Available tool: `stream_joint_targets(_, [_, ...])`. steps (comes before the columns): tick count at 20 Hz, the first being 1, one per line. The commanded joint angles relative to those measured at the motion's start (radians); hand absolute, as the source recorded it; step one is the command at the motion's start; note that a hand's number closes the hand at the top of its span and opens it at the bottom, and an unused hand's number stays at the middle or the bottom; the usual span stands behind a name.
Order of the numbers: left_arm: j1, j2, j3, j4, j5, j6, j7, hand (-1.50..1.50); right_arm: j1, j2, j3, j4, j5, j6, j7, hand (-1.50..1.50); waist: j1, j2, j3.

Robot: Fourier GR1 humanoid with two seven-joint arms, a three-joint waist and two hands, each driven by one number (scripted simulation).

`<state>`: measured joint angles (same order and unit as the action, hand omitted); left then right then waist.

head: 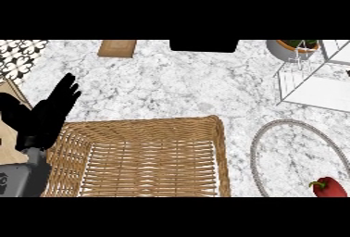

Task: Pick the eggplant from the placemat and place it in the tiered shelf

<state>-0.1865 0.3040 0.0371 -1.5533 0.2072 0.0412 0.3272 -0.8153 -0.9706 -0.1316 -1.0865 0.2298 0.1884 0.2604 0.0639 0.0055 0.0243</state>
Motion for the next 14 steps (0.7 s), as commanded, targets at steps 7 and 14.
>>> stream_joint_targets(7, [0.099,-0.061,-0.036,0.134,-0.014,-0.004,0.024,0.00,-0.089,0.044,0.019,0.177,0.046,-0.024,-0.152,1.50,-0.015,0.016,-0.025])
stream_joint_targets(14, [0.121,-0.065,-0.026,0.130,-0.013,-0.013,0.032,0.00,-0.130,0.084,-0.037,0.276,0.024,-0.074,-0.137,1.50,-0.025,0.013,-0.024])
